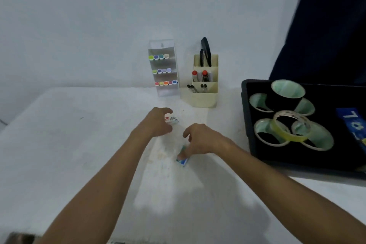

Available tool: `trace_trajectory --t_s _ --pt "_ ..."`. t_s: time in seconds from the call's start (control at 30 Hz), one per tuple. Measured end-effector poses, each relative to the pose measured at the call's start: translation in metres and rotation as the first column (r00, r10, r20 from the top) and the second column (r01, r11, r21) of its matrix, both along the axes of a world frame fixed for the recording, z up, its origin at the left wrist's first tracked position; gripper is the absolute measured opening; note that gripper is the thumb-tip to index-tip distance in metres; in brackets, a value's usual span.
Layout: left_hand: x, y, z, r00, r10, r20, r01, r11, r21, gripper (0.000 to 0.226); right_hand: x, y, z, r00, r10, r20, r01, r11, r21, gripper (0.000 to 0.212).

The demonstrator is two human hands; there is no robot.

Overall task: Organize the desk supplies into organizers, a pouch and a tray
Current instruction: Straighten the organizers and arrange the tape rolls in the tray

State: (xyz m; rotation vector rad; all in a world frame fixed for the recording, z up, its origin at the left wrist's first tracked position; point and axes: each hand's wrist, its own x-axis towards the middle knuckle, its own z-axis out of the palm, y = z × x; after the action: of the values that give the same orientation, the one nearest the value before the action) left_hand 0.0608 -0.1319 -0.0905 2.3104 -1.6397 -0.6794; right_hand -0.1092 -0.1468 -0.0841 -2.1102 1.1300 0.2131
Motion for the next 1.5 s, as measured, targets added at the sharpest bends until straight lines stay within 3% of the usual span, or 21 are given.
trace_trajectory --t_s 0.1,0.2,0.4,0.53,0.7,1.0,1.13,1.27,1.37,1.5 --pt "0.002 -0.006 -0.012 0.980 -0.189 0.064 0.187 0.982 0.031 0.073 0.003 0.008 -0.007 1.000 -0.012 -0.009 0.012 1.000 0.016 0.094" --pt "0.005 -0.008 -0.021 0.955 -0.267 0.129 0.263 0.964 0.051 0.069 0.008 0.012 -0.014 1.000 -0.011 -0.028 0.011 1.000 -0.003 0.093" --pt "0.008 0.000 -0.032 0.968 -0.194 0.159 0.196 0.981 0.001 0.062 0.012 0.004 -0.027 1.000 0.006 -0.009 -0.007 0.995 -0.103 0.075" --pt "0.012 0.010 -0.034 0.974 -0.198 0.107 0.196 0.980 0.030 0.076 0.018 -0.006 -0.025 0.998 0.023 0.064 -0.013 0.988 -0.151 0.083" --pt "0.022 0.017 -0.025 0.954 -0.290 0.071 0.284 0.955 0.081 0.058 0.021 -0.014 -0.024 0.994 0.082 0.076 -0.066 0.978 -0.196 0.079" --pt "0.033 0.018 -0.026 0.955 -0.291 0.053 0.286 0.954 0.091 0.066 0.030 -0.027 -0.022 0.995 0.077 0.060 -0.065 0.980 -0.189 0.087" --pt "0.034 0.018 -0.030 0.977 -0.202 0.076 0.197 0.979 0.060 0.074 0.035 -0.029 -0.028 0.991 -0.004 0.137 0.028 0.985 -0.168 0.088" --pt "0.028 0.037 -0.041 1.000 -0.003 -0.005 0.003 0.999 -0.034 0.088 0.024 -0.009 -0.038 0.968 -0.104 0.229 0.170 0.941 -0.291 0.077" --pt "0.009 0.057 -0.053 0.992 0.102 -0.069 -0.112 0.979 -0.169 0.080 0.022 0.010 -0.053 0.930 -0.198 0.308 0.285 0.920 -0.270 0.065" --pt "-0.003 0.060 -0.070 0.977 0.212 -0.033 -0.210 0.915 -0.345 0.059 0.033 0.010 -0.070 0.897 -0.256 0.360 0.380 0.862 -0.335 0.050"
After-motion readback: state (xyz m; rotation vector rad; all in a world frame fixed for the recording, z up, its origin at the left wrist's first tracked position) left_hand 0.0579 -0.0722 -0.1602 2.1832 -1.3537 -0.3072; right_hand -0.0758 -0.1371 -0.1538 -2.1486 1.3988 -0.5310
